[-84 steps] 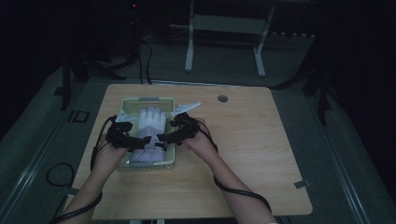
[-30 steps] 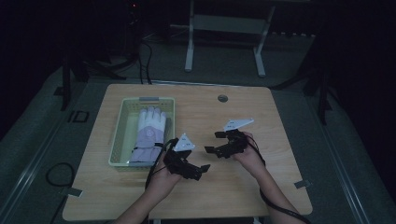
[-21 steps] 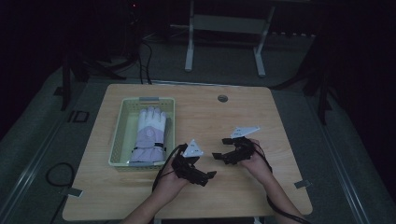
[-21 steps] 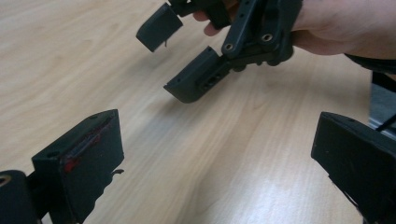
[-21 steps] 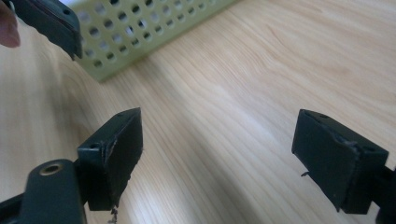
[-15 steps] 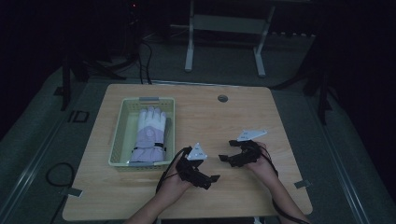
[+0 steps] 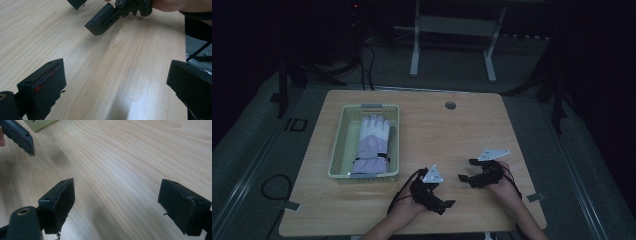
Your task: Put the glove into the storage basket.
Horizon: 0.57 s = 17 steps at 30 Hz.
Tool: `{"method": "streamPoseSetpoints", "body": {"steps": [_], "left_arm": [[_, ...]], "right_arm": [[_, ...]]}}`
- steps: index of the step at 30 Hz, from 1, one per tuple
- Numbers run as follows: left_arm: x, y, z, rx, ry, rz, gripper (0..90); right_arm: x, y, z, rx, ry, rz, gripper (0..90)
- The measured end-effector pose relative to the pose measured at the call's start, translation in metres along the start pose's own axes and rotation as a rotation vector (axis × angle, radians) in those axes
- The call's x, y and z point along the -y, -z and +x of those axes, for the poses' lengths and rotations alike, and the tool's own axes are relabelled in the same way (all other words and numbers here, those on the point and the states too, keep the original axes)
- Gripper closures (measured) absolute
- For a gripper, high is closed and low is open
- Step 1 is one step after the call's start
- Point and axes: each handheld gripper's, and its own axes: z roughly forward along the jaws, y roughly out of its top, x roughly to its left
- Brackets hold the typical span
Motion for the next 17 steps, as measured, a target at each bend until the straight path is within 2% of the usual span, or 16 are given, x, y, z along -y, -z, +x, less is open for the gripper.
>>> {"method": "streamPoseSetpoints", "body": {"steps": [8, 11, 17], "left_arm": [[0.008, -0.006, -0.003, 0.015, -0.013, -0.003, 2.6], [0.009, -0.006, -0.004, 0.015, -0.014, -0.013, 2.6], [0.010, -0.006, -0.005, 0.013, -0.021, -0.017, 2.6]], "right_arm": [[0.020, 0.011, 0.001, 0.009, 0.009, -0.025, 13.7], [0.023, 0.015, 0.000, 0.020, 0.005, -0.056, 13.7], [0.027, 0.014, -0.001, 0.037, 0.013, -0.056, 13.9]]}}
